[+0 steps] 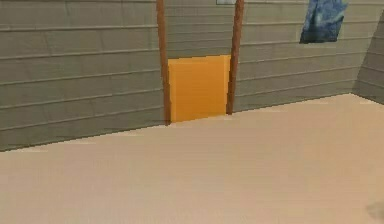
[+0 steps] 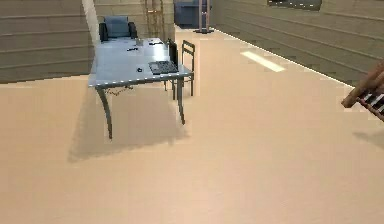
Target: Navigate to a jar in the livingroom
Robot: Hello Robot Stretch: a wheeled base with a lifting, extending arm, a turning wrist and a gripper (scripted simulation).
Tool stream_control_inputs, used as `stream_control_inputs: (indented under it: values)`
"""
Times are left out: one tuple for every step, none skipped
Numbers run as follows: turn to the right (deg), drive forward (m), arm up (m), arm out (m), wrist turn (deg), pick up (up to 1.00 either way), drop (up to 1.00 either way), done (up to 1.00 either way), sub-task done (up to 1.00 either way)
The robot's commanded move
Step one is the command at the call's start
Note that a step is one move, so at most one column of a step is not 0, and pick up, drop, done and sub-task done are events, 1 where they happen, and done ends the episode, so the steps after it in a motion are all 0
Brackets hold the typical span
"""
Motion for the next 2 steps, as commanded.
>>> stream_control_inputs:
  values:
    - [0.0,1.00,0.00,0.00,0.0,0.00,0.00,0.00,0.00]
    - [3.0,0.00,0.00,0.00,0.0,0.00,0.00,0.00,0.00]
